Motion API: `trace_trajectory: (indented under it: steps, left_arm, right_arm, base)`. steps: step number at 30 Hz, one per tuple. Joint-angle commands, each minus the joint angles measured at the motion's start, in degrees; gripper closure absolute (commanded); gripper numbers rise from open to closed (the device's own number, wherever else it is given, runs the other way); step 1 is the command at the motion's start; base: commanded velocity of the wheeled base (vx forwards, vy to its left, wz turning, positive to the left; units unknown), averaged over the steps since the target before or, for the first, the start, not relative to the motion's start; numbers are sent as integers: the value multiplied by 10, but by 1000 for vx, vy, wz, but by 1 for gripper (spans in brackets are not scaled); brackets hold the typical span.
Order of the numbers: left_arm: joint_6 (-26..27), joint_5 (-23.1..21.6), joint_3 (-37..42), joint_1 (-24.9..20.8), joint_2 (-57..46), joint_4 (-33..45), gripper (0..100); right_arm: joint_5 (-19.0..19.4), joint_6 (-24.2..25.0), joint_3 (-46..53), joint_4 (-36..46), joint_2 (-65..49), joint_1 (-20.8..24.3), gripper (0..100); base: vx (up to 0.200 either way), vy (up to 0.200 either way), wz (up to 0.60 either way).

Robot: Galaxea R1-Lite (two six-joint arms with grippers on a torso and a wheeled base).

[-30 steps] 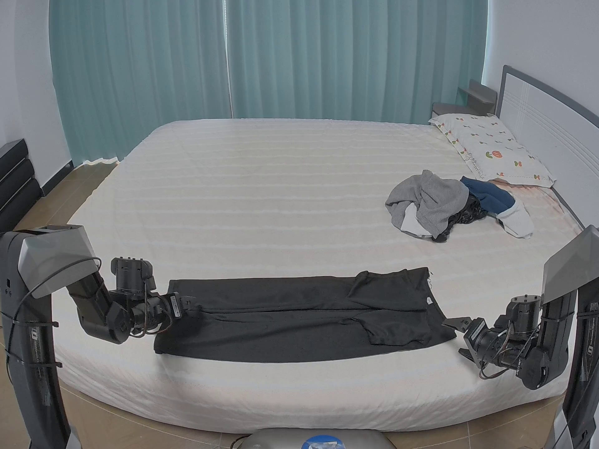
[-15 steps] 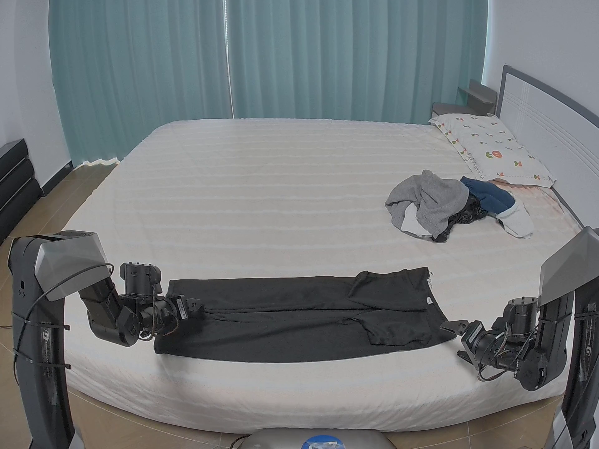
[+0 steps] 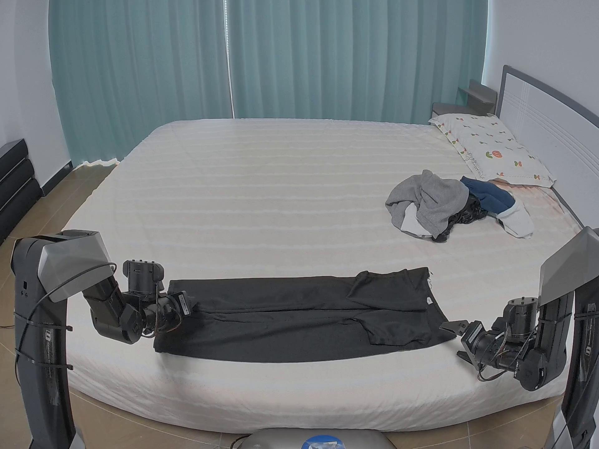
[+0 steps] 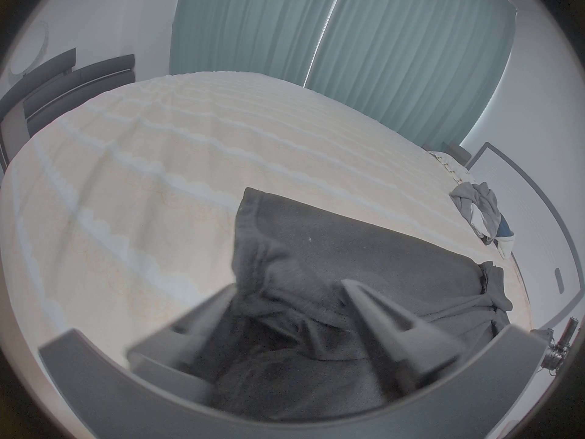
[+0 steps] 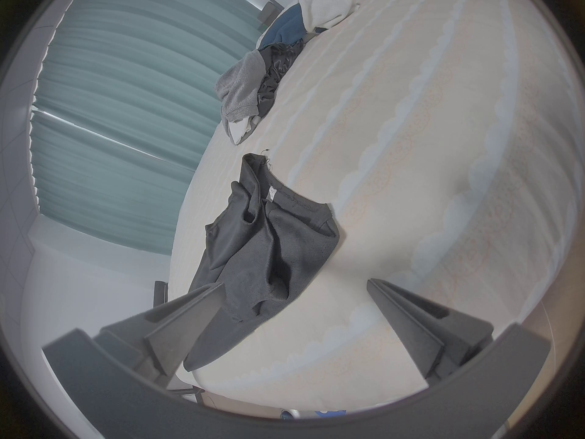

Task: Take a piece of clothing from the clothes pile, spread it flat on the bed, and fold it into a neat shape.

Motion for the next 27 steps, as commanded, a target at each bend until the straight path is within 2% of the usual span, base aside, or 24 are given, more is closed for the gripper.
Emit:
trace_trajectory:
  steps: [1, 20, 25, 27]
  left_arm:
    - [0, 0, 4, 1, 3, 0, 100]
    - [-5, -1, 9, 20, -5, -6, 100]
    - [-28, 0, 4, 21, -6, -7, 100]
    - [-27, 0, 4, 21, -6, -7, 100]
  right_arm:
    - [0, 0, 1, -8, 1, 0, 0]
    - [0, -1, 0, -8, 1, 0, 0]
    - [0, -1, 0, -8, 0, 0, 0]
    - [1, 0, 0, -8, 0, 0, 0]
  base:
    - [0, 0, 0]
    - [0, 0, 0]
    - [0, 0, 0]
    - [-200, 0, 0]
